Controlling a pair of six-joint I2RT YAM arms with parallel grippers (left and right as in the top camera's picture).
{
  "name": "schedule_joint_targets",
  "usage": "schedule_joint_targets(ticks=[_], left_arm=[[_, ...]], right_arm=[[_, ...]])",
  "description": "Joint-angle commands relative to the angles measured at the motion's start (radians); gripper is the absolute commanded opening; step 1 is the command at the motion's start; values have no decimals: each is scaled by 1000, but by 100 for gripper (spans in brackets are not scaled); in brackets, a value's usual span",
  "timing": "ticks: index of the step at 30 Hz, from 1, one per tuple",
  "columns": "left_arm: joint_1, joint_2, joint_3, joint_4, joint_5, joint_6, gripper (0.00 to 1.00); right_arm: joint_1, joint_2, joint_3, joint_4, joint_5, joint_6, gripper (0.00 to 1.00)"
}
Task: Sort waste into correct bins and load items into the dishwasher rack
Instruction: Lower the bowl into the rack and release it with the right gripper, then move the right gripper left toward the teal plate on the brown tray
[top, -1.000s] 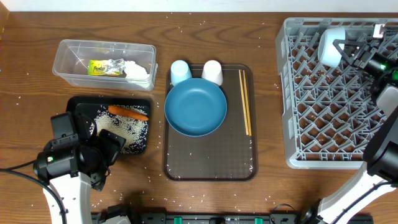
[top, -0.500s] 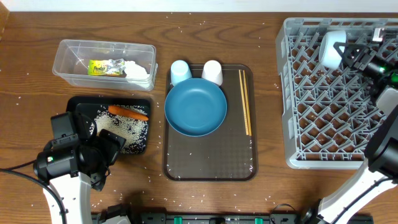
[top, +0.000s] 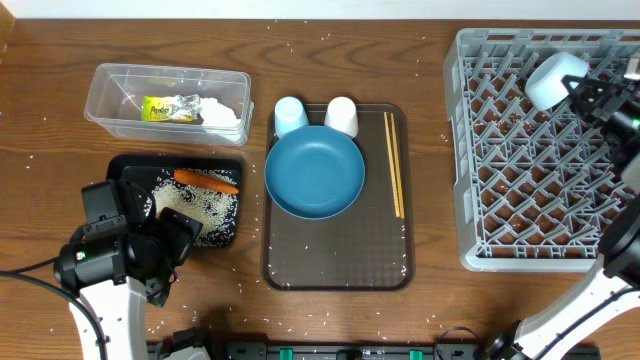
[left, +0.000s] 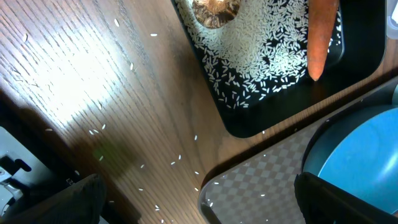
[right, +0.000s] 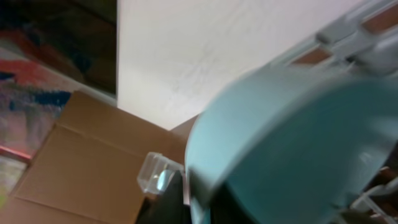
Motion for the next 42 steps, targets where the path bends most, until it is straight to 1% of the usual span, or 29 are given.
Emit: schedule_joint_targets(ticks=[1,4,6,9,10,13,14,16,18,21,23,27,33,39,42], left_arm=[[5,-5,3,-6,-13,6,98],[5,-5,3,-6,-13,6,98],[5,-5,3,-6,-13,6,98],[5,-5,3,-6,-13,6,98],[5,-5,3,-6,-13,6,98],[5,-5,3,-6,-13,6,98],[5,-5,3,-6,-13,6,98],[5,-5,3,-6,-13,6,98],[5,-5,3,-6,-13,6,98],[5,-5,3,-6,-13,6,98],[5,-5,3,-6,-13,6,98],[5,-5,3,-6,-13,6,98],[5,-5,3,-6,-13,6,98],[5,-5,3,-6,-13,6,98],[5,-5,3,-6,-13,6,98]], right_arm=[[-30,18,10,83,-28,129,25],[-44,5,10,227,-41,286,46],[-51,-2,10,348,-46,397,66],[-60,-5,10,518,-47,566,75],[-63,-5,10,547,-50,595,80],[-75,-5,10,600,-75,648,85],[-78,-5,10,613,-82,661,89],[-81,-5,10,648,-90,697,94],[-81,-5,10,715,-87,770,99],[-71,-5,18,866,-55,908,99],[-53,-8,37,892,-49,961,99],[39,-10,109,892,-53,989,99],[237,-10,267,892,-128,986,99],[382,-39,418,891,-132,1062,99],[445,-56,490,883,-97,1013,99]])
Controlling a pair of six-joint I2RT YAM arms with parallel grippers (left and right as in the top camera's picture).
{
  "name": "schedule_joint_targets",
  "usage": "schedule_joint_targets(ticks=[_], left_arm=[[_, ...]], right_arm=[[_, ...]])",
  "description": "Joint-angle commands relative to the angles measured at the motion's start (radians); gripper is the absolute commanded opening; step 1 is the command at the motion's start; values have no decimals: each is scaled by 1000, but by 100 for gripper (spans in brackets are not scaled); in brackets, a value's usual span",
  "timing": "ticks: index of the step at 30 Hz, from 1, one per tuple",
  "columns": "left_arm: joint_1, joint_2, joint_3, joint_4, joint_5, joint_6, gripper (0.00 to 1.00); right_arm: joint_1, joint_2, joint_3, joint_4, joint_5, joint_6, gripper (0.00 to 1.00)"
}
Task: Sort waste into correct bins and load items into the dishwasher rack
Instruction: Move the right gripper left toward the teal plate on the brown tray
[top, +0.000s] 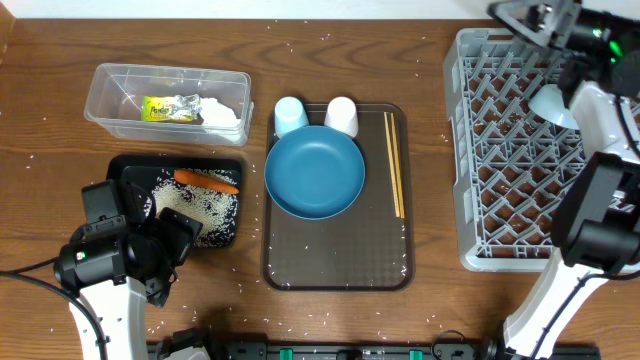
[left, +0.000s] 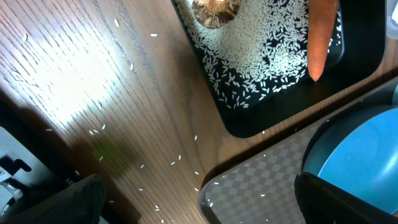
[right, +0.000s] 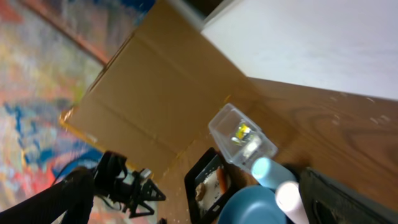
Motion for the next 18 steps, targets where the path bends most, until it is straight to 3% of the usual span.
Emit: schedule_joint_targets(ticks=[1,4,8,14,18], left_arm=[[5,-5,3,-6,-13,6,98],[5,-5,3,-6,-13,6,98],[5,-5,3,-6,-13,6,98],[5,-5,3,-6,-13,6,98],[5,-5,3,-6,-13,6,98]], right_arm=[[56,-51,105,-5,46,-64,99],[72,-51,153,-369,101,-364,99],[66,-51,193,-1064,261,-771,99],[64,-51,195,-1810,652,-1243,99],[65,-51,195,-2160,956,-1478,99]])
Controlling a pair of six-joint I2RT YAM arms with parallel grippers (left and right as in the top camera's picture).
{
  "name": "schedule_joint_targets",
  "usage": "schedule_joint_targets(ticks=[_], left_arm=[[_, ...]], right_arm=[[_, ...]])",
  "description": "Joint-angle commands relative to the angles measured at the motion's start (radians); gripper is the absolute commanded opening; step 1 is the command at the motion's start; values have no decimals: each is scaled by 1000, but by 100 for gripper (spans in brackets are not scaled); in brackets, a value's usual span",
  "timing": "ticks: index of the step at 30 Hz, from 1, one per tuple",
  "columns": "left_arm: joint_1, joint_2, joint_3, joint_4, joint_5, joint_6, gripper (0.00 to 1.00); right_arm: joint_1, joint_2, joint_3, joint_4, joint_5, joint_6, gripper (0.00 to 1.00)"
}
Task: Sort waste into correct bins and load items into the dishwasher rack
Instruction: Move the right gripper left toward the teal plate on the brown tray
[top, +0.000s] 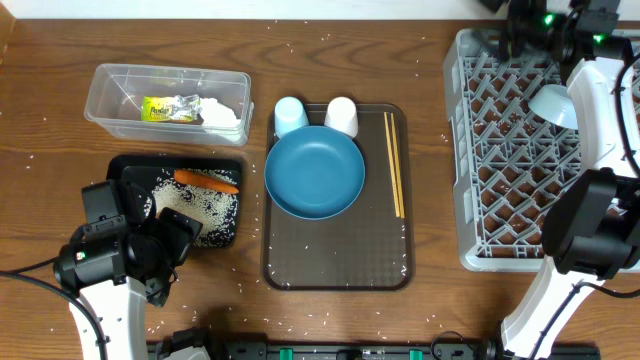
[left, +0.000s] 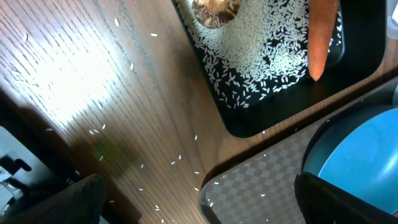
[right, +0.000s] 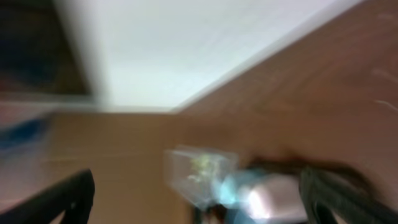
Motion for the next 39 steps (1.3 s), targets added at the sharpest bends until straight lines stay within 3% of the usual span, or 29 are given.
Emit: schedule_joint_targets(ticks=[1,6,14,17,24,29,32,37,39], left_arm=[[5,-5,3,-6,-13,5,98],[5,-4,3,-6,-13,5,98],[5,-5,3,-6,-13,5,98],[5,-5,3,-6,-13,5,98],[5,-5,3,-6,-13,5,98],[5,-5,3,-6,-13,5,98],[5,-5,3,-6,-13,5,98],[5,-5,3,-6,-13,5,98],[5,-5,3,-6,-13,5,98]], right_arm=[[-6,2,8,-133,356,-349,99],[-5,-47,8,-284,592,-430,99],[102,-298,8,-421,1031,-441,99],[200,-385,8,-431,967,-538,99],[452,-415,7,-418,459,-745,99],[663,-344,5,-467,594,-757,88],[776,-278,5,-477,634,-810,87],[918,-148,5,-478,722,-814,68],[957,-97,5,-478,779,-780,68]])
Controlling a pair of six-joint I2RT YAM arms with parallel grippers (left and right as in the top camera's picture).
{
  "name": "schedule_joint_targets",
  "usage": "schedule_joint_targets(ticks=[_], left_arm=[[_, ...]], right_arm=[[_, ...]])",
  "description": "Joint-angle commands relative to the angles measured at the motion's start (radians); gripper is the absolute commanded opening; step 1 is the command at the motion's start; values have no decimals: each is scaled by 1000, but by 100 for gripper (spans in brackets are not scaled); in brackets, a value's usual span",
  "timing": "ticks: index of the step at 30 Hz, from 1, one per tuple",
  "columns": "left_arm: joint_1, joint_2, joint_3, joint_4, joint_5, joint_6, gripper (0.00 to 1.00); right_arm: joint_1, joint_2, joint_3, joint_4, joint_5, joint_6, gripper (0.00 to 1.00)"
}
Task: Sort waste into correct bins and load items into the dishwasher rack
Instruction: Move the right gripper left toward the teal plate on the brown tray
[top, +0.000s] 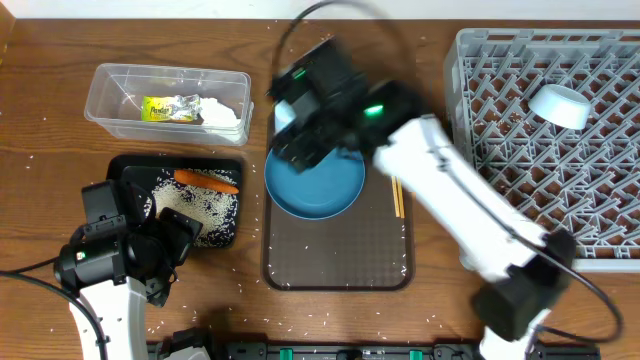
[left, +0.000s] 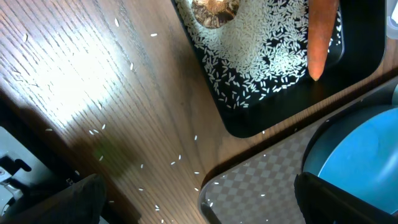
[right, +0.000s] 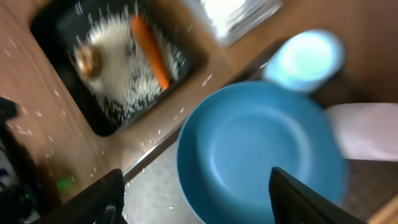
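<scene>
A blue plate lies on the brown serving tray, with a blue cup and a white cup behind it. My right gripper hangs open just above the plate's left part, holding nothing. Chopsticks lie to the right of the plate, partly under the arm. A white bowl rests upside down in the grey dishwasher rack. My left gripper is open over bare wood by the black tray.
The black tray holds scattered rice, a carrot and a brown round piece. A clear bin at the back left holds a yellow wrapper and white paper. Rice grains dot the table.
My right gripper was at the rack's back edge and is now low over the blue plate on the serving tray, still open. The left arm and the bowl have not moved.
First my right gripper had the white bowl at its fingers over the rack's far right. Then the bowl lay in the rack and the gripper stood open beyond the rack's back edge. Now it is across the table above the plate. The left arm stayed put.
</scene>
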Motion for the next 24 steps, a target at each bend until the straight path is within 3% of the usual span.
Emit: schedule_joint_targets(ticks=[1,5,11,24], left_arm=[[5,-5,3,-6,-13,6,98],[5,-5,3,-6,-13,6,98],[5,-5,3,-6,-13,6,98],[5,-5,3,-6,-13,6,98]], right_arm=[[55,76,-6,-3,119,13,69],[102,158,-6,-14,129,31,67],[152,249,-6,-66,132,45,54],[174,393,-6,-91,223,84,46]])
